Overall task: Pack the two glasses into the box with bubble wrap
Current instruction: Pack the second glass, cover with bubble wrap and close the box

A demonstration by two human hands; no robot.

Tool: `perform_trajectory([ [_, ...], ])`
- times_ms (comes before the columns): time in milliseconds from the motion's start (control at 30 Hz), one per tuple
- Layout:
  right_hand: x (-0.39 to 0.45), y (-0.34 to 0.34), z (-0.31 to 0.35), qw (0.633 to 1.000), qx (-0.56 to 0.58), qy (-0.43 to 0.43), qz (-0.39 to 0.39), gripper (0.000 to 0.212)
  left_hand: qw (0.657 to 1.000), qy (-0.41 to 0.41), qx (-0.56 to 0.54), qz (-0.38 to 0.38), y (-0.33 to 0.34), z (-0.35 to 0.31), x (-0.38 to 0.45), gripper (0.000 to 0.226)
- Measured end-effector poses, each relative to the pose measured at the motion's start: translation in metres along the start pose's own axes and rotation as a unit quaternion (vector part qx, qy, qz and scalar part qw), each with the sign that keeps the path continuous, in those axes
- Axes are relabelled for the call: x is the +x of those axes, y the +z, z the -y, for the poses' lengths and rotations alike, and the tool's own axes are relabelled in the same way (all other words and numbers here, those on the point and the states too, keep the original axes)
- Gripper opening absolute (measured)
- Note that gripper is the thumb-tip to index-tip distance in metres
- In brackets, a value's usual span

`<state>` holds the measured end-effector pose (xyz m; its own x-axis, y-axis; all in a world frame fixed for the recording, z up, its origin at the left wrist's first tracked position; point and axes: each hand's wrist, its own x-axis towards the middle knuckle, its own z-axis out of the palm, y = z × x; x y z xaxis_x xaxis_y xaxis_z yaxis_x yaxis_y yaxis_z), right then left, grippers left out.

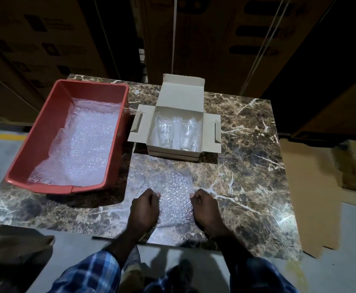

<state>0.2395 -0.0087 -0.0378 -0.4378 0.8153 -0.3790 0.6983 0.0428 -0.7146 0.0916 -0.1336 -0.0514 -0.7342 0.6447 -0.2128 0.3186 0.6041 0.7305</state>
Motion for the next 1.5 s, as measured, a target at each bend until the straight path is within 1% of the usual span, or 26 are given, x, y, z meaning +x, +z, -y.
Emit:
perform_trajectory([
  [133, 0.006, 0.004, 0.003, 0.999, -0.031, 0.011, -0.025, 0.032, 0.999, -0.019, 0.020, -0.026, 0.006, 0.001, -0.005, 0.021],
  [233, 0.004, 0.006, 0.005, 0.996, -0.081, -0.006, -0.040, 0.026, 0.999, -0.008, 0.033, -0.034, 0.009, -0.001, -0.006, 0.025],
  [333, -0.001, 0.007, 0.009, 0.988, -0.138, -0.028, -0.057, 0.013, 0.997, 0.008, 0.057, -0.050, 0.009, -0.005, -0.008, 0.030],
  [400, -0.005, 0.009, 0.008, 0.976, -0.186, -0.074, -0.080, 0.017, 0.992, 0.042, 0.091, -0.077, 0.008, -0.005, -0.013, 0.031],
  [500, -0.011, 0.014, 0.002, 0.929, -0.299, -0.178, -0.128, 0.022, 0.974, 0.106, 0.167, -0.111, 0.005, 0.000, -0.017, 0.018],
  [567, -0.012, 0.013, -0.002, 0.898, -0.333, -0.254, -0.137, 0.026, 0.950, 0.197, 0.212, -0.118, 0.003, 0.006, -0.017, 0.008],
  [633, -0.012, 0.014, -0.011, 0.870, -0.346, -0.331, -0.114, 0.030, 0.918, 0.311, 0.228, -0.095, 0.003, 0.010, -0.022, 0.013],
  [667, -0.011, 0.014, -0.017, 0.863, -0.340, -0.363, -0.091, 0.030, 0.904, 0.357, 0.225, -0.070, 0.004, 0.014, -0.024, 0.017],
  [733, -0.012, 0.015, -0.028, 0.859, -0.333, -0.388, -0.034, 0.035, 0.881, 0.407, 0.239, -0.013, 0.009, 0.026, -0.030, 0.034],
  [800, -0.012, 0.012, -0.035, 0.861, -0.347, -0.369, 0.033, 0.050, 0.869, 0.407, 0.278, 0.035, 0.012, 0.042, -0.033, 0.055],
  [833, -0.013, 0.009, -0.038, 0.860, -0.356, -0.362, 0.061, 0.057, 0.866, 0.402, 0.294, 0.049, 0.012, 0.047, -0.033, 0.061],
  [900, -0.014, 0.003, -0.044, 0.852, -0.370, -0.357, 0.102, 0.074, 0.862, 0.394, 0.314, 0.058, 0.010, 0.049, -0.033, 0.067],
  [933, -0.014, 0.000, -0.045, 0.848, -0.376, -0.355, 0.113, 0.079, 0.862, 0.391, 0.318, 0.059, 0.009, 0.047, -0.033, 0.067],
  [967, -0.013, -0.002, -0.046, 0.844, -0.384, -0.356, 0.119, 0.080, 0.861, 0.390, 0.320, 0.056, 0.008, 0.046, -0.033, 0.067],
  [1033, -0.012, -0.004, -0.046, 0.836, -0.396, -0.361, 0.115, 0.074, 0.858, 0.396, 0.323, 0.049, 0.008, 0.046, -0.031, 0.064],
  [1100, -0.011, -0.004, -0.044, 0.835, -0.398, -0.366, 0.099, 0.065, 0.856, 0.403, 0.323, 0.039, 0.007, 0.048, -0.030, 0.059],
  [1233, -0.015, -0.003, -0.044, 0.838, -0.381, -0.386, 0.061, 0.060, 0.849, 0.421, 0.317, 0.031, 0.005, 0.051, -0.028, 0.054],
  [1400, -0.018, -0.006, -0.046, 0.827, -0.380, -0.407, 0.076, 0.071, 0.849, 0.435, 0.299, 0.025, 0.003, 0.054, -0.029, 0.046],
  [1500, -0.015, -0.005, -0.044, 0.830, -0.380, -0.401, 0.075, 0.067, 0.850, 0.437, 0.292, 0.042, 0.002, 0.054, -0.029, 0.046],
])
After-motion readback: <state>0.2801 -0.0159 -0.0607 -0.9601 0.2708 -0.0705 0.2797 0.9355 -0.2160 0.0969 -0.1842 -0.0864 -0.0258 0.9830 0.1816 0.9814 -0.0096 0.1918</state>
